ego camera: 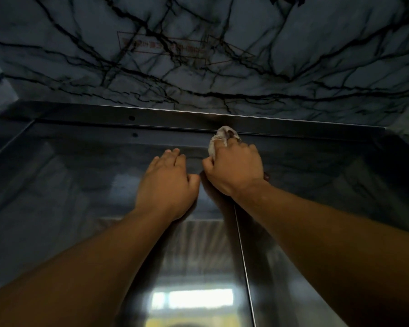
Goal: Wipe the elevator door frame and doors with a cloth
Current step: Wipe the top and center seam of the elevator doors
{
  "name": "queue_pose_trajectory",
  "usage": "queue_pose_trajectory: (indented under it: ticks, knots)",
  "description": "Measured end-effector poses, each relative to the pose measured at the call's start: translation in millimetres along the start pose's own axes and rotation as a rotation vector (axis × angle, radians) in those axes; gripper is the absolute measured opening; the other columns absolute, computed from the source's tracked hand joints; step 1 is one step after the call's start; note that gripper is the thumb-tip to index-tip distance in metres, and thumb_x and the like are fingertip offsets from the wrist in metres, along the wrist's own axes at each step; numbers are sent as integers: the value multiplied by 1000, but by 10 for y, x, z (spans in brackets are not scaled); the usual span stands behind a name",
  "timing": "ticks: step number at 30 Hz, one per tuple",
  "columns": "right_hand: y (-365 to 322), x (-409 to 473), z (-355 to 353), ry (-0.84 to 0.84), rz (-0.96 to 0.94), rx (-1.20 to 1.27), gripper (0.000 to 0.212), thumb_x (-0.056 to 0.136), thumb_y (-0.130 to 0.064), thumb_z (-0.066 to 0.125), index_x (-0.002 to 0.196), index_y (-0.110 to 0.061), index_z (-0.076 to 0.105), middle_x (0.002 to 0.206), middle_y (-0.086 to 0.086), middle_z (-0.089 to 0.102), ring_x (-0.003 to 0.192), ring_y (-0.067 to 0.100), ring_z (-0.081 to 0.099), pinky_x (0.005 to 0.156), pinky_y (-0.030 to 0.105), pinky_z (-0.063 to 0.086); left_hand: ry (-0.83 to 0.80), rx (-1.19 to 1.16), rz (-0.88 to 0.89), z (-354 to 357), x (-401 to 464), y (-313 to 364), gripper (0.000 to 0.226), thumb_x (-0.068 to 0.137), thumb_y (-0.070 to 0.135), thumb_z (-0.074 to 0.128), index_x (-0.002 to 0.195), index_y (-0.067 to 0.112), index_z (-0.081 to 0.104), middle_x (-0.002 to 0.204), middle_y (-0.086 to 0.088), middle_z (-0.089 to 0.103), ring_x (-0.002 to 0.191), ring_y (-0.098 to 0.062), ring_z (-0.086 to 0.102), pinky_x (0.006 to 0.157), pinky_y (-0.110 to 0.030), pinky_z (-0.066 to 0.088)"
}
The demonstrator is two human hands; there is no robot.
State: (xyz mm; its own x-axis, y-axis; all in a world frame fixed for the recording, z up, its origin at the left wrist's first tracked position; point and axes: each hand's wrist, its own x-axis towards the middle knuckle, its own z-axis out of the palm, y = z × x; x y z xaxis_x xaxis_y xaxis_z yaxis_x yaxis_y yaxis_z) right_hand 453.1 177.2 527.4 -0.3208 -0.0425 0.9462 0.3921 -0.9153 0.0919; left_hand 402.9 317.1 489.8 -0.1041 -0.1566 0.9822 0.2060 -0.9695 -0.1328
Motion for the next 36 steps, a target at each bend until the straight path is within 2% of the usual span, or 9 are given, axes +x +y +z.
queue_pose_trajectory:
  ticks: [6, 16, 22, 29, 36]
  knots:
    - [-15, -172, 12, 30, 9, -7, 57, 87, -49, 30, 127, -16, 53, 121, 15, 57, 103, 32, 53, 85, 44, 38, -24, -10, -6, -23, -61, 19, 63, 92, 40, 32, 148, 10, 33, 159, -9, 28, 147, -20, 21, 122, -38, 14]
    - [-47, -334, -52, 51, 33, -19, 50, 90, -43, 29, 122, -18, 58, 119, 13, 58, 98, 31, 53, 81, 42, 37, -15, -27, -17, -72, -90, 42, 60, 92, 38, 36, 144, 8, 39, 157, -10, 31, 146, -21, 24, 121, -39, 15]
    - [-12, -480, -124, 12, 33, 14, 50, 94, -45, 24, 124, -21, 56, 127, 10, 53, 97, 30, 49, 81, 43, 37, -17, -31, -30, -73, -168, 37, 60, 93, 37, 37, 145, 8, 38, 157, -10, 31, 146, -22, 25, 121, -39, 16]
    - [23, -668, -215, 8, 52, 87, 40, 93, -42, 33, 121, -25, 57, 129, 6, 50, 100, 29, 46, 83, 42, 36, -27, -43, -47, -88, -350, 108, 59, 92, 33, 42, 145, 6, 40, 156, -12, 33, 145, -24, 26, 120, -38, 15]
    - [87, -916, -290, -10, 14, 113, 39, 91, -40, 39, 122, -26, 58, 133, 8, 50, 101, 29, 45, 81, 42, 35, -119, 4, -92, -231, -471, 271, 54, 91, 37, 41, 133, 4, 50, 147, -17, 43, 135, -31, 38, 114, -44, 29]
